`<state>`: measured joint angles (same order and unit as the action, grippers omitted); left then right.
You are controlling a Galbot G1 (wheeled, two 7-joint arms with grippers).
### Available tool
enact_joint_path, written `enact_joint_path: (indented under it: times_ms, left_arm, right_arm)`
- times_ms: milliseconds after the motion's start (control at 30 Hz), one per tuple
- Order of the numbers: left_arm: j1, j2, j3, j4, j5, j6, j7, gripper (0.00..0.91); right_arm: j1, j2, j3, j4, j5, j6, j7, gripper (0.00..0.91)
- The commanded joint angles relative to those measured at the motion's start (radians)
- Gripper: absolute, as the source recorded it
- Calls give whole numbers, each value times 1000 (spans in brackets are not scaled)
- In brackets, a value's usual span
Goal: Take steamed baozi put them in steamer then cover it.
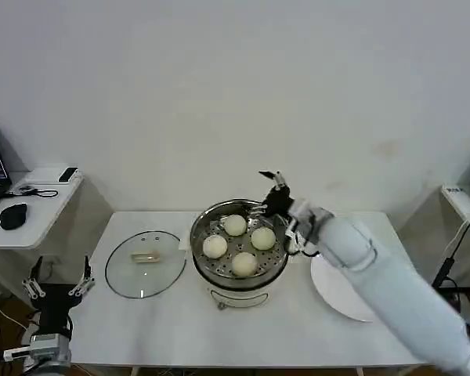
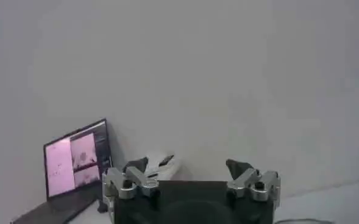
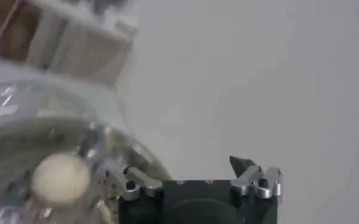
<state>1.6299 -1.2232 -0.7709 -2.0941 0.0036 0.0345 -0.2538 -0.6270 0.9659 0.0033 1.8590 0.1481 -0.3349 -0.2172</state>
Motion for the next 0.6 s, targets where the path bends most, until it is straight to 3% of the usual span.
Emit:
enact_joint_path:
  times_ms: [33,200,333,600]
  left_arm:
    - [-13,25,27,68,192,-56,15,907]
    - [-23,79,38,149,745,-168,59,907]
    - [-62,104,66,209,893,-176,45,907]
    - [-181,197,223,353,1047,-137,63,907]
  right_arm:
    - [-778,396,810,155,-262,394,26,907]
    - [-916,451,896,261,-190,395,-4,907]
    - [-988,460,944,332,-133,351,13,907]
    - [-1052,526,1009,332,-133,372,63,907]
